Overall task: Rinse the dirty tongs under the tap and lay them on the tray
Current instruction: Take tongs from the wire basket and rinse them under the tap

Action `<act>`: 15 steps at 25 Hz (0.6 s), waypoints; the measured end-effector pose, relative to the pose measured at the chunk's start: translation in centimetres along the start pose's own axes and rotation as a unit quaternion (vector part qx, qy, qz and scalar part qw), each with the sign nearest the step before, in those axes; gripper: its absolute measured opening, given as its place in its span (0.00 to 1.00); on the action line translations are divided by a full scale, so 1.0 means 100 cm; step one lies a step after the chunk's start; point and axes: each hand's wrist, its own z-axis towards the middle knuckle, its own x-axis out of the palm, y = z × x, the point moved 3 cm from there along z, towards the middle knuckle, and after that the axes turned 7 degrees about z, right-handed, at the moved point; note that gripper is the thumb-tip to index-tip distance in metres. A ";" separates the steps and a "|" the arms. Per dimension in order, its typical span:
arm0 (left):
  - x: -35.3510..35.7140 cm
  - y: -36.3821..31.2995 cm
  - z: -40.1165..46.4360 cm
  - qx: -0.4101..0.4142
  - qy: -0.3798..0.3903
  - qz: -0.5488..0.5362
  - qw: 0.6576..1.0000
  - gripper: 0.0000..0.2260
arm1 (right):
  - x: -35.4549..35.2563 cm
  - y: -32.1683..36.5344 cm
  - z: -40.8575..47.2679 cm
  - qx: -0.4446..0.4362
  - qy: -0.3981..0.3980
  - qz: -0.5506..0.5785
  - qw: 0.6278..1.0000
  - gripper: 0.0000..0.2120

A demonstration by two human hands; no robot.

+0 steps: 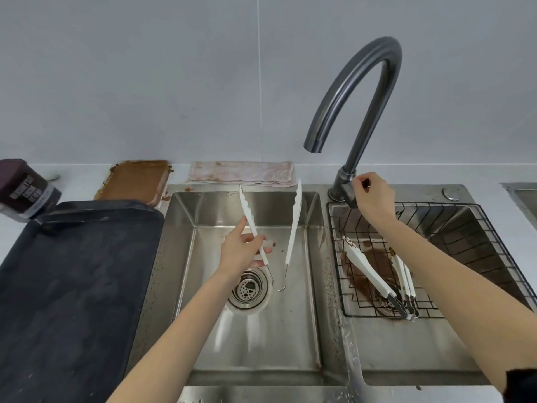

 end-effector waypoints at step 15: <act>0.001 0.000 -0.011 -0.006 0.002 0.003 1.000 0.30 | -0.002 -0.010 -0.009 0.011 0.010 0.014 1.000 0.14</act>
